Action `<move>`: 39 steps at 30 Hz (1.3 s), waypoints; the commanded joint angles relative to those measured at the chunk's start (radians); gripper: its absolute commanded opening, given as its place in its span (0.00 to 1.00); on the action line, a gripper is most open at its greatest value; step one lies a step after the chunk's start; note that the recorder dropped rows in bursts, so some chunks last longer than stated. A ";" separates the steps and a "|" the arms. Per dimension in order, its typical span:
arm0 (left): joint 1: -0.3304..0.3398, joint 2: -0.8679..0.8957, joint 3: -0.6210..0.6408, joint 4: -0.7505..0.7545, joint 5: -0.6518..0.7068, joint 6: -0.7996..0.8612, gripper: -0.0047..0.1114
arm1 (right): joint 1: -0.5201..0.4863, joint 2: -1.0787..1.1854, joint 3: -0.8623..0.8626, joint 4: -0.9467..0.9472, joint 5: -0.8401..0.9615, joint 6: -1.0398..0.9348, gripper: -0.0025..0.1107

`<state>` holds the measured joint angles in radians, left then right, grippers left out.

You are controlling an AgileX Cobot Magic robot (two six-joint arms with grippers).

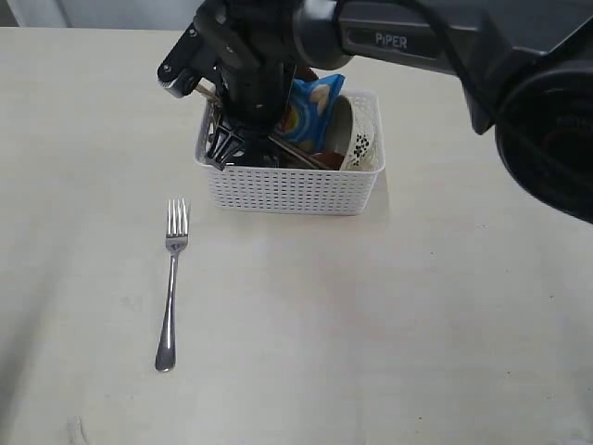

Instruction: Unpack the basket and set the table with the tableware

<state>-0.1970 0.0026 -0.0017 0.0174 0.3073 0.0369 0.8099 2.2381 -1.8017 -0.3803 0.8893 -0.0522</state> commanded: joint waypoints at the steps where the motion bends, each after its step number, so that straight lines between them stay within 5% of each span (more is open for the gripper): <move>1: 0.000 -0.003 0.002 0.005 -0.008 -0.003 0.04 | -0.001 -0.006 0.000 -0.003 0.026 0.006 0.02; 39: 0.000 -0.003 0.002 0.005 -0.008 -0.003 0.04 | 0.020 -0.257 0.000 0.039 -0.006 -0.023 0.02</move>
<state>-0.1970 0.0026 -0.0017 0.0174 0.3073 0.0369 0.8311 2.0215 -1.8001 -0.3299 0.8919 -0.0669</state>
